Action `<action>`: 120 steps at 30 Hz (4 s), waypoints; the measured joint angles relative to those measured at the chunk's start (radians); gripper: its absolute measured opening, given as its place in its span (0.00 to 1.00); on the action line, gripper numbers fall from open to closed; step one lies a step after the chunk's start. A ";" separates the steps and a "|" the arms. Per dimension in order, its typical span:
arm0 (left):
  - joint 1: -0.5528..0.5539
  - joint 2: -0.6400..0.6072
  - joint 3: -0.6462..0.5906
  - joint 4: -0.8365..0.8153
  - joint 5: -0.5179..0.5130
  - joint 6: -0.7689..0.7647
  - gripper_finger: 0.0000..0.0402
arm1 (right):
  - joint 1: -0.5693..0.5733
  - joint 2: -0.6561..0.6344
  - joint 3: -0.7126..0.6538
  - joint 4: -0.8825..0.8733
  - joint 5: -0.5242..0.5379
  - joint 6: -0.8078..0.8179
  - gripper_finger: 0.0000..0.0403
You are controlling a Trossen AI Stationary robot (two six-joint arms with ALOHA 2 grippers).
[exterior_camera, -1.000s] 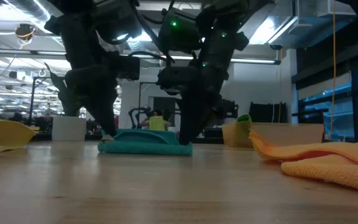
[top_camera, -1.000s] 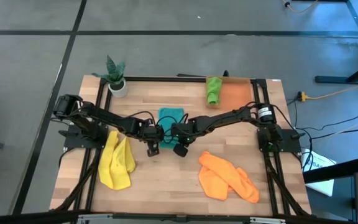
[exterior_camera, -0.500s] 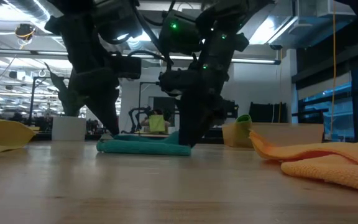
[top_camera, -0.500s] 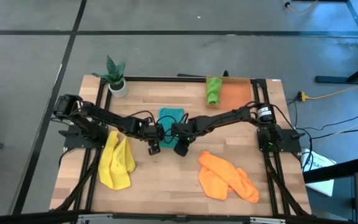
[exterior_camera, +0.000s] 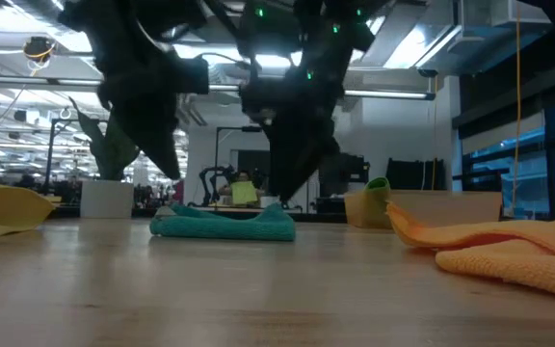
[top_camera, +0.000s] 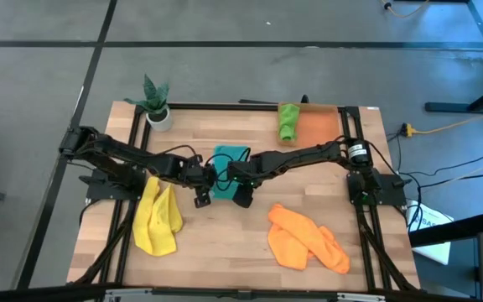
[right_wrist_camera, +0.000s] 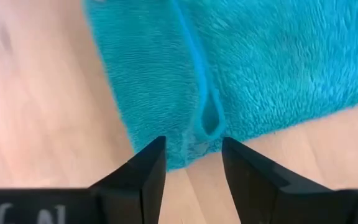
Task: Roll microfiber towels into tight, uniform cylinder then place into a basket
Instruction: Fold the blue towel
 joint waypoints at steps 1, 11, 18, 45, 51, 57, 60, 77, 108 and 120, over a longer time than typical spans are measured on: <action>-0.011 -0.009 0.000 -0.006 0.000 0.004 0.21 | 0.008 -0.001 0.011 -0.007 0.001 -0.022 0.39; -0.142 0.002 -0.057 0.094 0.009 0.209 0.21 | 0.085 -0.002 -0.107 0.172 0.012 -0.273 0.39; -0.175 0.066 -0.092 0.209 -0.053 0.288 0.21 | 0.110 -0.002 -0.195 0.287 0.094 -0.318 0.39; -0.149 0.232 -0.090 0.294 -0.136 0.254 0.21 | 0.108 -0.002 -0.224 0.326 0.116 -0.315 0.39; -0.149 0.237 -0.090 0.298 -0.136 0.205 0.20 | 0.108 -0.002 -0.224 0.326 0.113 -0.313 0.39; -0.149 0.240 -0.091 0.300 -0.131 0.185 0.08 | 0.109 -0.002 -0.224 0.326 0.113 -0.311 0.22; -0.149 0.241 -0.092 0.300 -0.134 0.143 0.01 | 0.109 -0.002 -0.224 0.325 0.108 -0.290 0.07; -0.136 0.183 0.020 0.076 0.141 0.018 0.00 | 0.109 -0.002 -0.075 0.140 -0.049 -0.222 0.01; 0.048 0.146 0.127 -0.093 -0.034 0.078 0.00 | 0.008 -0.005 0.006 -0.034 0.214 -0.198 0.01; 0.098 0.146 0.108 -0.058 -0.165 0.231 0.00 | -0.034 -0.004 -0.013 -0.009 0.312 -0.317 0.01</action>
